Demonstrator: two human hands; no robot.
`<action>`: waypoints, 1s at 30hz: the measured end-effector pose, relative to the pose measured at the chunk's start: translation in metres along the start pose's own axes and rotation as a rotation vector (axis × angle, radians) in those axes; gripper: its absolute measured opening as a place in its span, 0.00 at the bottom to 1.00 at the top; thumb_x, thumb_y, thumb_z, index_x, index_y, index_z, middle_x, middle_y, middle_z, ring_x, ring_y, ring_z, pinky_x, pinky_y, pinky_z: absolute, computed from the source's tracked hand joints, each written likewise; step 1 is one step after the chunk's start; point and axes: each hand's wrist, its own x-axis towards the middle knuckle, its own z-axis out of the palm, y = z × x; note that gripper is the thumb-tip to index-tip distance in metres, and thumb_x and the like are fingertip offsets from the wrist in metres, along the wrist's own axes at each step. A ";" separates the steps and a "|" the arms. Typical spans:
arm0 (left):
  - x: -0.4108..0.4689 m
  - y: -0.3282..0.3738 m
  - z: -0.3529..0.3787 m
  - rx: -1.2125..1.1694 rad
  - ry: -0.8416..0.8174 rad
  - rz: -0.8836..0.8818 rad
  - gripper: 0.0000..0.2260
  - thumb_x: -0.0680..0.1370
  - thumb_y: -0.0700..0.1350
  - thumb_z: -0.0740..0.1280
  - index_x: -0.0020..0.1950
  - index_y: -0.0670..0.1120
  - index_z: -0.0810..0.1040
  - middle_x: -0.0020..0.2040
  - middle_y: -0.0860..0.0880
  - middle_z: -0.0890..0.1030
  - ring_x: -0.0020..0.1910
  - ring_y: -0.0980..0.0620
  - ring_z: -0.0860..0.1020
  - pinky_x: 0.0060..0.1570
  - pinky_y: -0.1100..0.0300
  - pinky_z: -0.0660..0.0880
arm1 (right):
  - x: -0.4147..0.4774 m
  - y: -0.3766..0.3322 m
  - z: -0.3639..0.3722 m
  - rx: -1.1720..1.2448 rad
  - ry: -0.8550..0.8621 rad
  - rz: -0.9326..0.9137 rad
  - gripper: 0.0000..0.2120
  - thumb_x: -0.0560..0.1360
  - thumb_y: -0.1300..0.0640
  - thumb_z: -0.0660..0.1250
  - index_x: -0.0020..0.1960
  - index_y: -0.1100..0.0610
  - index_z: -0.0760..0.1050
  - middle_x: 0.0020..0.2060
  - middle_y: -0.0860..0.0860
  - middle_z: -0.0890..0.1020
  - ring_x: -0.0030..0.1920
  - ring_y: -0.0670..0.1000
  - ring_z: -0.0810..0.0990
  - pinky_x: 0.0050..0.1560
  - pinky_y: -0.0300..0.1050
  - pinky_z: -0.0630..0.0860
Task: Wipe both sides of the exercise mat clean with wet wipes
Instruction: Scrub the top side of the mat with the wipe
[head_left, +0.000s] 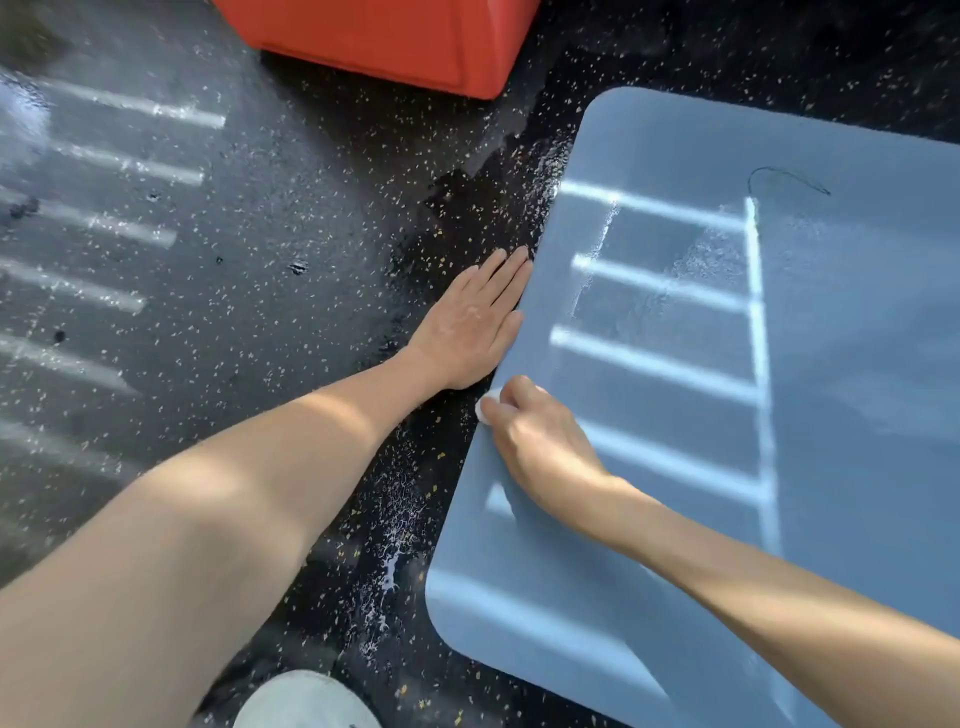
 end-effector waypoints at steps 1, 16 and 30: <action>-0.001 0.001 0.001 -0.003 -0.002 -0.004 0.28 0.81 0.52 0.37 0.80 0.43 0.43 0.81 0.47 0.44 0.80 0.48 0.44 0.77 0.54 0.44 | -0.014 -0.001 0.008 -0.015 -0.040 -0.068 0.11 0.78 0.49 0.56 0.41 0.55 0.65 0.38 0.50 0.72 0.38 0.54 0.70 0.37 0.51 0.66; -0.034 0.019 0.007 -0.068 0.008 -0.026 0.27 0.85 0.51 0.44 0.80 0.39 0.44 0.81 0.44 0.44 0.80 0.48 0.44 0.76 0.56 0.41 | -0.045 -0.010 0.030 0.180 0.029 0.052 0.09 0.80 0.53 0.57 0.44 0.56 0.67 0.42 0.50 0.72 0.44 0.56 0.70 0.39 0.49 0.62; -0.102 0.040 0.030 -0.136 0.074 0.008 0.30 0.82 0.54 0.41 0.80 0.39 0.51 0.81 0.42 0.52 0.80 0.47 0.50 0.76 0.56 0.44 | -0.126 -0.040 0.075 -0.129 -0.132 -0.332 0.11 0.81 0.50 0.53 0.44 0.55 0.64 0.41 0.50 0.71 0.41 0.52 0.71 0.38 0.47 0.65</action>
